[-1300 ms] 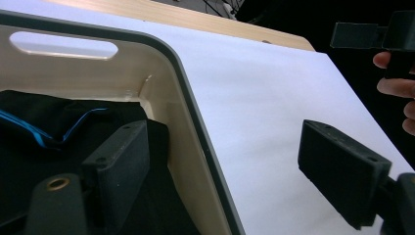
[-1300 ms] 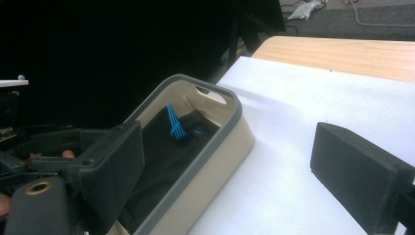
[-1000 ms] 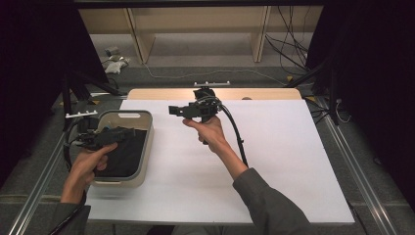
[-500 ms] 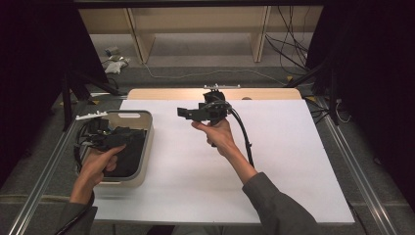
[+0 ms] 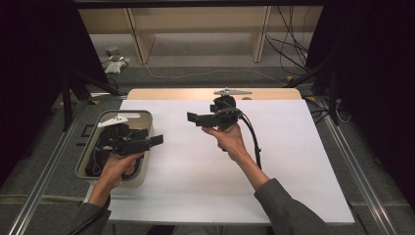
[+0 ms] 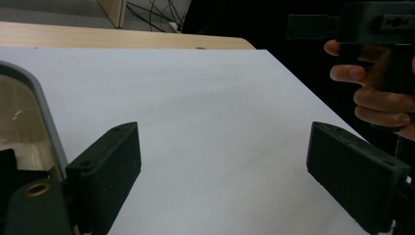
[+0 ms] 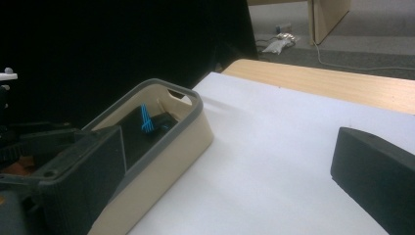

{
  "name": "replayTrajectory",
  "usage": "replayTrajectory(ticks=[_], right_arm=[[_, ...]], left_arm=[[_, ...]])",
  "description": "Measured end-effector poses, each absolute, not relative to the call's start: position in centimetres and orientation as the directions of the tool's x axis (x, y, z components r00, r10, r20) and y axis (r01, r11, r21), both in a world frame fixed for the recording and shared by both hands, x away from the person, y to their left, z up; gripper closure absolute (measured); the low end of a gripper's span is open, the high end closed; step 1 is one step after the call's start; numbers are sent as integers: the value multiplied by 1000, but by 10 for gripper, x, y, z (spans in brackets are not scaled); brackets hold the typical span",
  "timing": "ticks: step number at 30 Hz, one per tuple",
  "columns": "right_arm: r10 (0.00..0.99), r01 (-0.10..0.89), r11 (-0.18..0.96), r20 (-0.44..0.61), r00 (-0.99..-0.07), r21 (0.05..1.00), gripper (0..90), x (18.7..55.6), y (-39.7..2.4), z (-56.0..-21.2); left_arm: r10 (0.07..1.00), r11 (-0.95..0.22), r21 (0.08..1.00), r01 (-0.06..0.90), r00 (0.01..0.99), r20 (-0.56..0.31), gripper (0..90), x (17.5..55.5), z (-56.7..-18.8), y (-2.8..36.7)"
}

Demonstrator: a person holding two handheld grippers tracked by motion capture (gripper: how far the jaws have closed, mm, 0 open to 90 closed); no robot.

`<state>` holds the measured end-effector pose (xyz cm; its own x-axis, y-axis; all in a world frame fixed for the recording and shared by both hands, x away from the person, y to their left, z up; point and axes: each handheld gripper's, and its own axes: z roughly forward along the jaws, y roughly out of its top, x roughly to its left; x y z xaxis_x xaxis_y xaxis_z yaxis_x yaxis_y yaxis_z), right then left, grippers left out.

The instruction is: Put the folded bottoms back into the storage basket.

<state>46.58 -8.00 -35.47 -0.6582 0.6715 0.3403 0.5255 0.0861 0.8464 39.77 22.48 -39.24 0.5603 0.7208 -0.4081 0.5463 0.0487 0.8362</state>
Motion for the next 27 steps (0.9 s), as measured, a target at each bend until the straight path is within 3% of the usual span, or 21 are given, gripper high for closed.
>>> replayTrajectory(ticks=[27], right_arm=[[657,474,21,345,-670,880,6,419,-139,-377]], left_arm=[[691,-45,921,387,677,-251,80,368,-414,178]])
